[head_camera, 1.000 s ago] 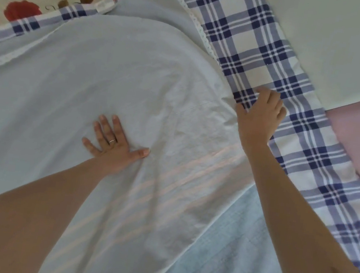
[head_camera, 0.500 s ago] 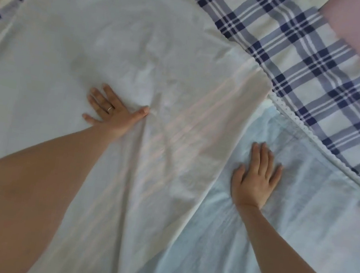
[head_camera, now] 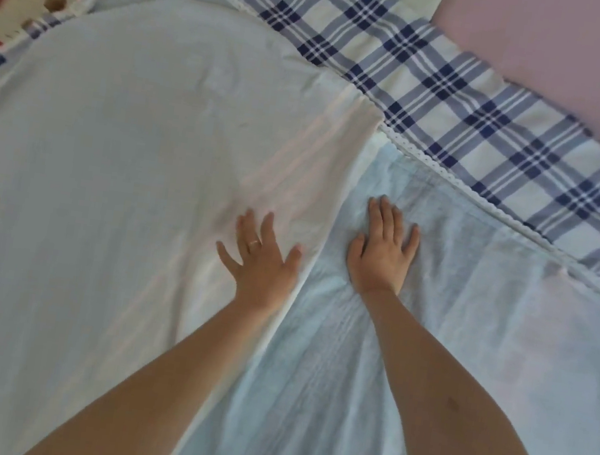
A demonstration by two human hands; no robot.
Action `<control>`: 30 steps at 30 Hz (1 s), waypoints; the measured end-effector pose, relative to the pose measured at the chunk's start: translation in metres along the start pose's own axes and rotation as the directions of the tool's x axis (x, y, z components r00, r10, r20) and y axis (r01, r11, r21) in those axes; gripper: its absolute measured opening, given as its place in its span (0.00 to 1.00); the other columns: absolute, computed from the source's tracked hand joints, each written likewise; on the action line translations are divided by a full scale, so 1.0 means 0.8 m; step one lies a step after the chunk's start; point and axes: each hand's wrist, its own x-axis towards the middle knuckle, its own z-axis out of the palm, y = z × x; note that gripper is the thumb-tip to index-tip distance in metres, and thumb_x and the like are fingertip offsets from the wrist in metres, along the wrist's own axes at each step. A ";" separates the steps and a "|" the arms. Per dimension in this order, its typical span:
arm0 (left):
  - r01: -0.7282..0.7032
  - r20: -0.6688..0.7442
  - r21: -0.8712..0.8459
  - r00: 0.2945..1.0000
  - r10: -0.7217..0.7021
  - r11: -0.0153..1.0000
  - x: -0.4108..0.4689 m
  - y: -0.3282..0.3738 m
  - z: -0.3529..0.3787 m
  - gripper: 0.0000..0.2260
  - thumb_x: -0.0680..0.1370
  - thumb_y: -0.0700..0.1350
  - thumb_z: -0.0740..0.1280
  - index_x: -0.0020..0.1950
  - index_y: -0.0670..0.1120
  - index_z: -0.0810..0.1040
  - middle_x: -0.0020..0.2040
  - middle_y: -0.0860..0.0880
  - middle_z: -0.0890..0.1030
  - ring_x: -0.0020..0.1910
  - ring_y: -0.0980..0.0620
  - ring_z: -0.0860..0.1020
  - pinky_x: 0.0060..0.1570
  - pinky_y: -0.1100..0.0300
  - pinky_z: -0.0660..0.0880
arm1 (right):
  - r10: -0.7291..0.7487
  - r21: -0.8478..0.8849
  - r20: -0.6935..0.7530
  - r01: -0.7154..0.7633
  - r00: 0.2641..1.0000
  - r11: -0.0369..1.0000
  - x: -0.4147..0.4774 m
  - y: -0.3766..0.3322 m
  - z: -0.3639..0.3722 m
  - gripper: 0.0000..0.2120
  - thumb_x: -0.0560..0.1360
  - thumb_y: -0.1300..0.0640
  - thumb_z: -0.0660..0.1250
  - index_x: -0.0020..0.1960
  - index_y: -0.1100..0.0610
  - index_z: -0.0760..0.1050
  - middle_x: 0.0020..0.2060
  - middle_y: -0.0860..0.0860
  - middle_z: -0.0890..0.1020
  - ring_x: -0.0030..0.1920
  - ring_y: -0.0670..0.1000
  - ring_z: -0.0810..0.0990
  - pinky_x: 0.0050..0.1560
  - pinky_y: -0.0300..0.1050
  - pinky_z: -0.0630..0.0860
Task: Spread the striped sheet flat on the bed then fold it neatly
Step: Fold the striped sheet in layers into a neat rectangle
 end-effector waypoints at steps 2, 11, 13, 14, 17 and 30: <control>-0.214 0.052 0.132 0.977 0.209 0.968 -0.077 0.011 0.031 0.27 0.78 0.55 0.61 0.75 0.52 0.57 0.78 0.45 0.45 0.77 0.49 0.40 0.70 0.42 0.35 | -0.015 -0.002 0.052 0.015 0.999 1.000 -0.001 0.000 -0.006 0.30 0.77 0.51 0.50 0.78 0.49 0.50 0.77 0.44 0.51 0.77 0.47 0.48 0.74 0.55 0.36; -0.362 0.075 0.258 0.932 0.355 0.896 -0.271 0.079 0.185 0.29 0.60 0.61 0.71 0.52 0.43 0.77 0.47 0.44 0.78 0.47 0.42 0.77 0.40 0.52 0.73 | -0.060 -0.049 0.296 0.078 0.953 0.996 -0.106 0.214 -0.065 0.35 0.78 0.34 0.51 0.78 0.44 0.41 0.77 0.43 0.40 0.77 0.46 0.40 0.73 0.56 0.36; -0.367 0.068 0.258 0.930 0.362 0.894 -0.280 0.097 0.207 0.28 0.58 0.59 0.76 0.48 0.41 0.76 0.42 0.43 0.77 0.41 0.43 0.77 0.36 0.54 0.74 | 0.098 -0.128 0.227 -0.070 0.969 0.989 -0.135 0.273 -0.076 0.36 0.78 0.34 0.51 0.78 0.48 0.41 0.78 0.46 0.42 0.77 0.49 0.42 0.73 0.57 0.41; -0.381 0.068 0.260 0.924 0.376 0.888 -0.290 0.118 0.221 0.28 0.58 0.57 0.77 0.47 0.40 0.76 0.41 0.43 0.77 0.40 0.43 0.78 0.33 0.56 0.74 | 0.230 -0.154 0.168 -0.205 0.959 0.967 -0.151 0.316 -0.089 0.38 0.77 0.35 0.53 0.78 0.52 0.42 0.78 0.50 0.45 0.77 0.51 0.45 0.73 0.56 0.46; -0.364 0.109 0.367 0.931 0.349 0.856 -0.288 0.148 0.236 0.18 0.75 0.51 0.68 0.57 0.39 0.74 0.50 0.44 0.77 0.49 0.47 0.78 0.36 0.57 0.74 | 0.582 0.034 0.051 -0.584 0.811 0.811 -0.173 0.393 -0.120 0.39 0.75 0.41 0.64 0.74 0.62 0.54 0.71 0.58 0.60 0.71 0.59 0.60 0.67 0.55 0.62; -0.471 0.141 0.380 0.880 0.454 0.796 -0.284 0.168 0.239 0.08 0.80 0.42 0.56 0.48 0.44 0.73 0.47 0.48 0.77 0.42 0.49 0.75 0.35 0.60 0.63 | 0.836 0.618 0.091 -0.690 0.541 0.378 -0.166 0.440 -0.123 0.22 0.81 0.49 0.56 0.69 0.61 0.60 0.65 0.58 0.72 0.63 0.61 0.73 0.59 0.55 0.70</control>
